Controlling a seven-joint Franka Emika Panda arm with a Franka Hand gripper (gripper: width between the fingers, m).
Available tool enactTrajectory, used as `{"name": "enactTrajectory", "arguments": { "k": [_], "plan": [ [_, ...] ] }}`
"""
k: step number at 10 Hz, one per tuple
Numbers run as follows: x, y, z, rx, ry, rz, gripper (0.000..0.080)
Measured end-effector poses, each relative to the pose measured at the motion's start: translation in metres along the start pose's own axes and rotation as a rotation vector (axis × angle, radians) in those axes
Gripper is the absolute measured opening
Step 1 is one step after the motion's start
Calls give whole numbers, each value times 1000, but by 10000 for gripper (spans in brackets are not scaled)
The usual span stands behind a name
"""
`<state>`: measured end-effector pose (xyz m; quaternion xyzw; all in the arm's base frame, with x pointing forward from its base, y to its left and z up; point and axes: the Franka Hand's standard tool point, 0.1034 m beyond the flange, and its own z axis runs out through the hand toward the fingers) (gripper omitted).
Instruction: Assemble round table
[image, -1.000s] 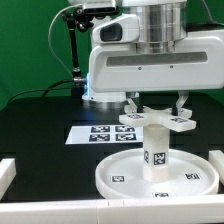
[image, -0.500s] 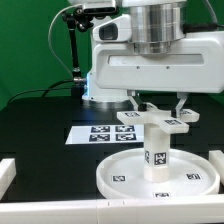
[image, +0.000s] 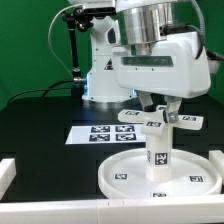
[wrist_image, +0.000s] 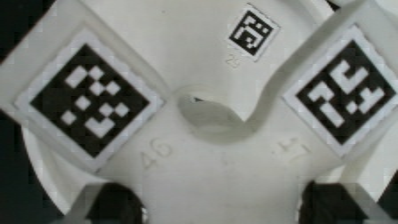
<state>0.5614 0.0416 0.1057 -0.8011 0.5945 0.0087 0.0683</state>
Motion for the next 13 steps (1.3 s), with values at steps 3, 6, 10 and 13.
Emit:
{"name": "enactTrajectory", "arguments": {
  "k": [3, 6, 10, 13],
  "plan": [
    [1, 0, 0, 3, 2, 113, 439],
    [0, -1, 0, 2, 0, 99, 597],
    [-5, -5, -20, 19, -19, 51, 647],
    [-7, -5, -14, -11, 11, -138, 648]
  ]
}}
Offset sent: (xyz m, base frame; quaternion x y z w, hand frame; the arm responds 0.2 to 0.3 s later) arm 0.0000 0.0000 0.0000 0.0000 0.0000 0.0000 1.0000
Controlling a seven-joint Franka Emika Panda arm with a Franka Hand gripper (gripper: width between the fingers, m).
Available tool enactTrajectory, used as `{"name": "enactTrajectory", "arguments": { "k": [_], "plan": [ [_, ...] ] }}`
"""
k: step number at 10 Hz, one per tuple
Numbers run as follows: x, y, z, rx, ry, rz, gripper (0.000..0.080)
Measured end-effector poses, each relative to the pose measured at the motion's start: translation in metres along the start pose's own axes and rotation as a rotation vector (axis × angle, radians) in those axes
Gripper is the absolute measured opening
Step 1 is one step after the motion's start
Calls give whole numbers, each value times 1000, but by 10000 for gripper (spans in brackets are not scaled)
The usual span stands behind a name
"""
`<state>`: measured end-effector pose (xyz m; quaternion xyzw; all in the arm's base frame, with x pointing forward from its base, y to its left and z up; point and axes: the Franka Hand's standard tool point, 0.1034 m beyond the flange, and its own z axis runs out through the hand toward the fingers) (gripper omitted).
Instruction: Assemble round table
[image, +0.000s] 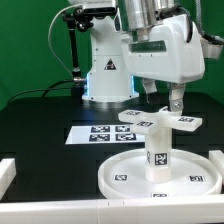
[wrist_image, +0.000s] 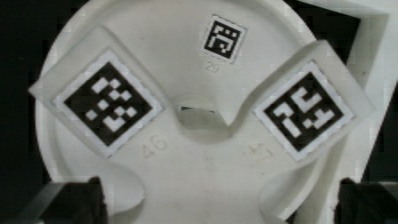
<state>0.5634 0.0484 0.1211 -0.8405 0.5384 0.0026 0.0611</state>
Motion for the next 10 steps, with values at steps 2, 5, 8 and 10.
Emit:
{"name": "enactTrajectory", "arguments": {
  "k": [2, 5, 8, 10],
  "plan": [
    [1, -8, 2, -23, 1, -339, 649],
    [0, -12, -2, -35, -13, -607, 649],
    [2, -11, -3, -48, -13, -907, 648],
    [10, -10, -4, -53, -22, -1257, 649]
  ]
}}
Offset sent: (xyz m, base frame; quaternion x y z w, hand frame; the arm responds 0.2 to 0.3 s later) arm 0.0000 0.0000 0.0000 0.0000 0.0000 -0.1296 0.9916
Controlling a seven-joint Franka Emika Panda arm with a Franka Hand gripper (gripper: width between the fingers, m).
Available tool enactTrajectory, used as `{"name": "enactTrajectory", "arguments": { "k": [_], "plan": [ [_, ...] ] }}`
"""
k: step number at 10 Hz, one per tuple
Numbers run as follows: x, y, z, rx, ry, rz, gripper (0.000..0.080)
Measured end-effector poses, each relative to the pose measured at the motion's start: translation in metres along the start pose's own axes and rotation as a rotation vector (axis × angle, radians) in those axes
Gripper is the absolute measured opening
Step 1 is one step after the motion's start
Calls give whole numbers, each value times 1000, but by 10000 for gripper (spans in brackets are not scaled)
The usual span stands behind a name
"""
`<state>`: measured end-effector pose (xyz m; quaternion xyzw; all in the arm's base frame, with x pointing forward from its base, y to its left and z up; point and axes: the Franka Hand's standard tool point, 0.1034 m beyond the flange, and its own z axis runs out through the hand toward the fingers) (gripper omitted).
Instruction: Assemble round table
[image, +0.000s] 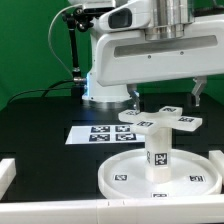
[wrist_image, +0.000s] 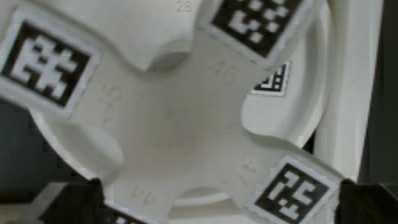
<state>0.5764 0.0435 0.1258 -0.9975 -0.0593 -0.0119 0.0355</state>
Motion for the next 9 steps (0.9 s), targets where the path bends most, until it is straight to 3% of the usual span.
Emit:
{"name": "enactTrajectory", "arguments": {
  "k": [6, 9],
  "plan": [
    [2, 7, -1, -7, -17, -476, 649],
    [4, 15, -3, -41, -26, -898, 648]
  ]
}}
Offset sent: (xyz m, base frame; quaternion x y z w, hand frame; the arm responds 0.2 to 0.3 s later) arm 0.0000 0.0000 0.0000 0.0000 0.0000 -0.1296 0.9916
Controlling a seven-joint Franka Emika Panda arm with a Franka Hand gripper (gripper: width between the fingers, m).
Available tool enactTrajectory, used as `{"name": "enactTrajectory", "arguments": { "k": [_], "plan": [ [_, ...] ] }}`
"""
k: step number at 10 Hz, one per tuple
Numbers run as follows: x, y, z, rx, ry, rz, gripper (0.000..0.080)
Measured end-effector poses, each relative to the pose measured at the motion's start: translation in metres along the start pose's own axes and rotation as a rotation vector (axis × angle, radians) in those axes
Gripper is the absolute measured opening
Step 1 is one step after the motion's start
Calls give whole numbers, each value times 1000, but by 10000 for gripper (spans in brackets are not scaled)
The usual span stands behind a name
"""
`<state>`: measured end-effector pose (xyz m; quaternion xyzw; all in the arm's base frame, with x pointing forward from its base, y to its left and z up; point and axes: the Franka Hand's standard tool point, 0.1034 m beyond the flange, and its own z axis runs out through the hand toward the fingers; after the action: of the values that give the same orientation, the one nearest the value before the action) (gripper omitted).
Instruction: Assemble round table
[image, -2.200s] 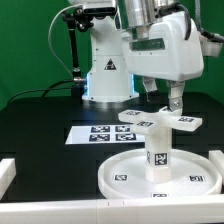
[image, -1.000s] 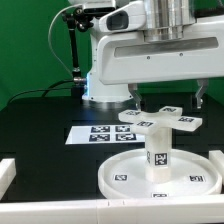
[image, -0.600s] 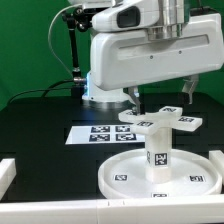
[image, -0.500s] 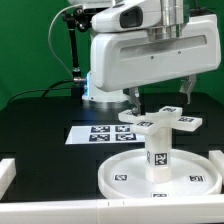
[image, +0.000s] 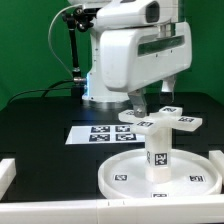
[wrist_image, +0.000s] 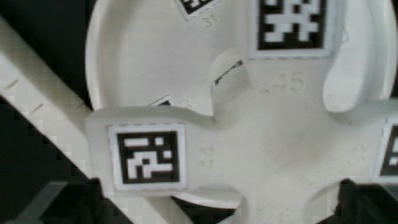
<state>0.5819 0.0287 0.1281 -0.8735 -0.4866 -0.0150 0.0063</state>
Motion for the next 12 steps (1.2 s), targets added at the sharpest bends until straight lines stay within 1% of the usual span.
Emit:
{"name": "enactTrajectory", "arguments": {
  "k": [4, 5, 6, 8, 9, 10, 12],
  "plan": [
    [-6, 4, 0, -6, -11, -198, 648],
    [-8, 4, 1, -14, -24, -334, 649],
    [-9, 0, 6, -16, -35, -457, 649],
    [-3, -4, 4, -22, -69, -584, 648],
    [-2, -4, 4, -21, -69, -632, 648],
    [-5, -3, 5, -20, -75, -672, 648],
    [-6, -2, 5, -20, -79, -667, 649]
  ]
}}
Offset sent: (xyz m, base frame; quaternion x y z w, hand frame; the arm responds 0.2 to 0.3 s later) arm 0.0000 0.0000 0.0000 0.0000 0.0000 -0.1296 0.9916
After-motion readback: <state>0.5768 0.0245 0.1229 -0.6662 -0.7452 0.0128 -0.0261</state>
